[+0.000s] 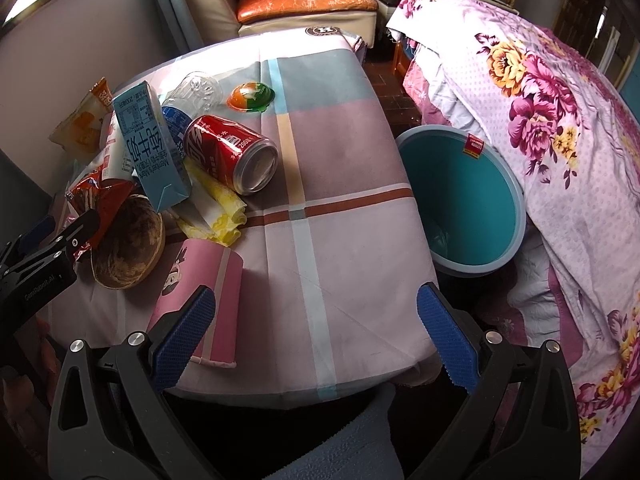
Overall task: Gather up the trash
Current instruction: 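Reach right gripper toward pink paper cup while left gripper approaches blue milk carton, then grasp pink paper cup with right gripper while left gripper grasps blue milk carton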
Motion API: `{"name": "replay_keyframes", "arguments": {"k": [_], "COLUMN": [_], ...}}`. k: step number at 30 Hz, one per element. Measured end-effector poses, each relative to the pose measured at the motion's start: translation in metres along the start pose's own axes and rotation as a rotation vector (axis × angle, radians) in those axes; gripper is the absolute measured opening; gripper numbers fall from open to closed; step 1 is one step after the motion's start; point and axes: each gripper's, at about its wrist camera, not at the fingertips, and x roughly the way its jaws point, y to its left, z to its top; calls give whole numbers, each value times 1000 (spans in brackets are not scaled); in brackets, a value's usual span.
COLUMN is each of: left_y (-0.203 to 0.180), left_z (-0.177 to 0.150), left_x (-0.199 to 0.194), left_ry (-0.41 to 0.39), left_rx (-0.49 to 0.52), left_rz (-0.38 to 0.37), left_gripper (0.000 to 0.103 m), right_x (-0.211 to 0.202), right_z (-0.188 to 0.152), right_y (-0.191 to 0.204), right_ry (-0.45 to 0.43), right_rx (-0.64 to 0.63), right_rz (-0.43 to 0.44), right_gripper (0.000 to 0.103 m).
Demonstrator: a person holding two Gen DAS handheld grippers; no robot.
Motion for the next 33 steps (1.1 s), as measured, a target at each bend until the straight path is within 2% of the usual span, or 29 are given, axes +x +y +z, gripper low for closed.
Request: {"name": "replay_keyframes", "arguments": {"k": [11,22,26,32,33], "left_y": [23,42,46,58,59], "left_z": [2,2,2,3,3], "left_x": [8,11,12,16,16], "left_ry": [11,1,-1,18,20], "left_rx": [-57,-75,-64,-116,-116], "left_rz": [-20,-20,2,-25,-25], "left_gripper": [100,100,100,100,100], "right_x": [6,14,24,46,50], "right_z": [1,6,4,-2,-4], "right_y": [12,43,55,66,67], "right_ry": [47,118,159,225,240], "right_rx": [-15,-58,-85,-101,-97], "right_rz": [17,121,136,157,173], "right_gripper": [97,97,89,78,73]}}
